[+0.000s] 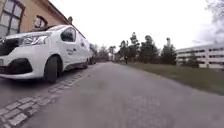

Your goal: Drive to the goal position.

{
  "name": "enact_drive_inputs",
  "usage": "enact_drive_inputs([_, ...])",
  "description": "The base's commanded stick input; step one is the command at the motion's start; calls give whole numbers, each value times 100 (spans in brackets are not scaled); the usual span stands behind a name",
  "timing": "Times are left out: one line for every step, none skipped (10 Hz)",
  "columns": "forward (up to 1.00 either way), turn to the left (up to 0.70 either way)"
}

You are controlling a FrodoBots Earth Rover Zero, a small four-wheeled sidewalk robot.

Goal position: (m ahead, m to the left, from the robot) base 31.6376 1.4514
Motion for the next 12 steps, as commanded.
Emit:
enact_drive_inputs([100,0])
enact_drive_inputs([100,0])
enact_drive_inputs([100,0])
enact_drive_inputs([100,0])
enact_drive_inputs([100,0])
enact_drive_inputs([100,0])
enact_drive_inputs([100,0])
enact_drive_inputs([100,0])
enact_drive_inputs([100,0])
enact_drive_inputs([100,0])
enact_drive_inputs([100,0])
enact_drive_inputs([100,0])
